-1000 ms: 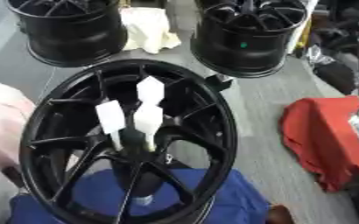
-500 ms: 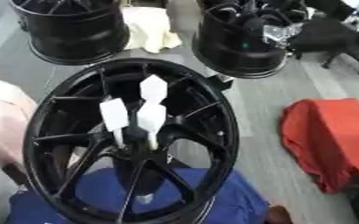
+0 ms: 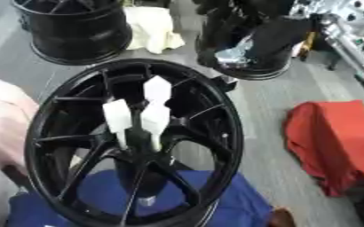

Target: Pull the pin out of the wheel hub.

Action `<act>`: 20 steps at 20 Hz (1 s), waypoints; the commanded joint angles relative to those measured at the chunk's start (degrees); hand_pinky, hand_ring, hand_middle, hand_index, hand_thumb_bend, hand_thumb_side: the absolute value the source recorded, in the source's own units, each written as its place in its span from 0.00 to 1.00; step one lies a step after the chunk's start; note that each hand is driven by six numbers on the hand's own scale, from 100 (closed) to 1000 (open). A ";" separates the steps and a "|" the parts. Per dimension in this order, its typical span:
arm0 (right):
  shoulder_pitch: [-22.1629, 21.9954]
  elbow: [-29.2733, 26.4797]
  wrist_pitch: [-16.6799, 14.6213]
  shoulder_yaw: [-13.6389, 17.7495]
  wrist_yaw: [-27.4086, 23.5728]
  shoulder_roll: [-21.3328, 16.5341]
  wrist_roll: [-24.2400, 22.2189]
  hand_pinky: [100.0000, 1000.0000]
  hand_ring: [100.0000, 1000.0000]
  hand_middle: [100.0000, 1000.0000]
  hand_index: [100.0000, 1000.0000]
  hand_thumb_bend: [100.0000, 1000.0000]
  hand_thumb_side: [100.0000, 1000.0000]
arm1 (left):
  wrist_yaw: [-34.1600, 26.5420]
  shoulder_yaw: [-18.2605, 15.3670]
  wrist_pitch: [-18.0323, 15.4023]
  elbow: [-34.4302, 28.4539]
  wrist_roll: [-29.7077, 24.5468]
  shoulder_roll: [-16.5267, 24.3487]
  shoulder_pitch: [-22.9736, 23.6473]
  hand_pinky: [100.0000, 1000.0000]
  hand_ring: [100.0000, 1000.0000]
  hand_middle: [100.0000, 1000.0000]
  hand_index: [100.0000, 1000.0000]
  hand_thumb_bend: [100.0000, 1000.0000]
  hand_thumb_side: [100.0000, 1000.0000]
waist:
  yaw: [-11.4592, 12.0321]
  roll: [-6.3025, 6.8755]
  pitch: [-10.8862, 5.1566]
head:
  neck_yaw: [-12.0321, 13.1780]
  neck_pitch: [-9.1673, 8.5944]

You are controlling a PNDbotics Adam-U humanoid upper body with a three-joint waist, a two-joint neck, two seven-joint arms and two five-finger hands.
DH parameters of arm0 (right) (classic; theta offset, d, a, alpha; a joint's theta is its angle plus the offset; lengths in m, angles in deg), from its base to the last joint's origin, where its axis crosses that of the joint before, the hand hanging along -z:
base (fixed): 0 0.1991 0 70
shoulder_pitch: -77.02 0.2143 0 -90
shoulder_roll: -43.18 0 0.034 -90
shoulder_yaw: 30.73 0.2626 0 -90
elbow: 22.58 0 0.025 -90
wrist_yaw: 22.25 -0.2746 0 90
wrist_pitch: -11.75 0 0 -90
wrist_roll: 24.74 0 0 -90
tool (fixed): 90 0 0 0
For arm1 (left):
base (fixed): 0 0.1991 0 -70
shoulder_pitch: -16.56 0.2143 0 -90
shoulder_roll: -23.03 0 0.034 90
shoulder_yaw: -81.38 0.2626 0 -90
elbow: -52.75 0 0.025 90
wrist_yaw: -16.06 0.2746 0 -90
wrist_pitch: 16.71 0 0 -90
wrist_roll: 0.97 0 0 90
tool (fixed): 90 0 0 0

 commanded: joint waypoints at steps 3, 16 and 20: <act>4.05 6.88 -1.47 -1.66 4.20 5.03 -4.35 0.79 0.84 0.86 0.95 0.38 0.25 | 0.04 0.13 -7.34 -1.10 -7.43 2.07 -0.85 0.75 0.68 0.64 0.81 0.27 0.71 | 0.04 0.35 -0.17 | -0.65 -0.62; 6.25 18.19 -6.49 -2.51 11.87 13.78 -5.93 0.79 0.85 0.87 0.95 0.40 0.22 | -0.21 0.18 -7.37 -1.57 -7.98 1.76 -1.37 0.75 0.69 0.64 0.81 0.27 0.71 | 0.45 0.60 0.55 | -1.49 -1.47; 6.30 20.52 -7.70 -2.76 12.88 15.95 -5.24 0.78 0.84 0.87 0.94 0.40 0.21 | -0.25 0.24 -7.37 -1.68 -8.20 1.60 -1.64 0.75 0.69 0.64 0.81 0.27 0.71 | 0.68 0.72 0.78 | -1.84 -1.73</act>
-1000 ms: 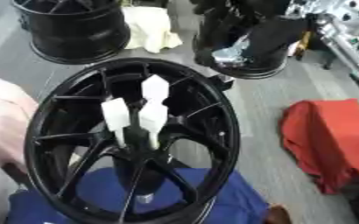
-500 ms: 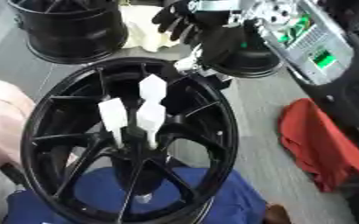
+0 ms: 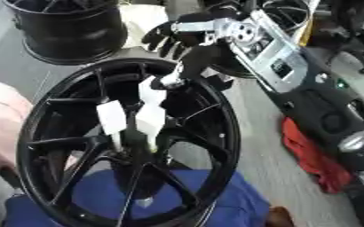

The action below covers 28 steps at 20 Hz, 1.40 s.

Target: Pull the pin out of the wheel hub.

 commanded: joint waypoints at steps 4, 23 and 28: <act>1.46 2.65 -1.79 0.11 1.78 1.85 0.70 0.78 0.85 0.86 0.94 0.40 0.21 | -0.27 0.24 -7.57 -1.48 -8.16 1.48 -0.91 0.75 0.69 0.64 0.81 0.27 0.71 | 0.33 0.60 -0.31 | -0.45 -1.14; 1.21 9.42 -3.73 1.49 5.69 4.02 2.96 0.77 0.81 0.82 0.93 0.37 0.18 | -0.34 0.17 -6.88 -2.31 -8.67 1.22 -1.31 0.75 0.69 0.64 0.81 0.27 0.71 | 0.64 0.57 -0.11 | -0.67 -1.51; 1.06 10.33 -4.03 1.68 5.98 3.97 2.94 0.76 0.79 0.80 0.92 0.36 0.16 | -0.34 0.21 -6.88 -2.30 -8.67 1.20 -1.35 0.75 0.69 0.64 0.81 0.27 0.71 | 0.69 0.56 -0.11 | -0.71 -1.53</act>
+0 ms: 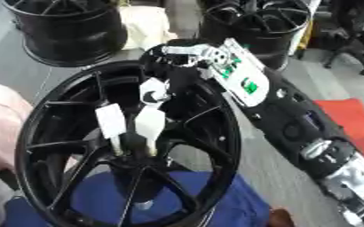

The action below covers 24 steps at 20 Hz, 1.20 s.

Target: Pull the pin out of the wheel hub.

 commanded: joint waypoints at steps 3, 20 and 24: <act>0.79 0.33 -0.39 1.03 0.60 -0.87 -0.28 0.75 0.79 0.79 0.92 0.36 0.15 | -0.27 -0.05 -7.70 -0.96 -7.83 1.23 -0.45 0.75 0.69 0.64 0.81 0.27 0.71 | 0.10 0.46 -0.56 | -0.19 -0.75; 0.72 0.58 0.33 0.91 2.66 -0.99 -4.19 0.57 0.59 0.63 0.77 0.32 0.24 | -0.13 0.12 -7.59 -1.04 -7.83 1.15 -0.49 0.75 0.69 0.64 0.81 0.27 0.71 | 0.23 0.36 -0.69 | -0.22 -0.46; 0.78 0.14 0.84 0.98 3.11 -0.92 -3.71 0.49 0.52 0.54 0.67 0.27 0.25 | -0.18 0.12 -7.54 -1.10 -7.83 1.12 -0.53 0.75 0.69 0.64 0.81 0.27 0.71 | 0.26 0.35 -0.69 | -0.25 -0.45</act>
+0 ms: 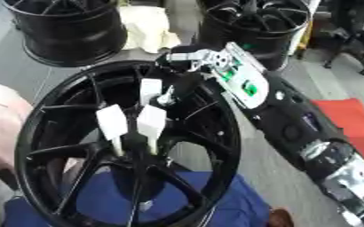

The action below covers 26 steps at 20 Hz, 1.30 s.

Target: Pull the pin out of the wheel hub.

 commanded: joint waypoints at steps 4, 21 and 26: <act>1.32 -1.71 0.33 0.64 0.56 -0.76 2.00 0.42 0.46 0.47 0.58 0.22 0.27 | -0.19 0.09 -7.59 -1.09 -7.75 1.13 -0.52 0.75 0.69 0.64 0.81 0.27 0.71 | 0.10 0.36 -0.67 | -0.19 -0.42; 3.29 -5.95 -1.61 1.85 -3.44 -2.57 10.14 0.32 0.39 0.35 0.39 0.07 0.26 | -0.05 0.21 -7.76 -0.94 -7.75 1.32 -0.16 0.75 0.69 0.64 0.81 0.28 0.71 | -0.20 0.06 -1.14 | -0.14 0.01; 5.69 -11.98 -0.28 5.16 -7.34 -7.60 12.37 0.33 0.39 0.35 0.39 0.06 0.25 | 0.07 0.03 -7.64 -0.83 -7.75 1.73 0.54 0.75 0.69 0.64 0.81 0.28 0.71 | -0.80 -0.41 -1.93 | 0.30 0.79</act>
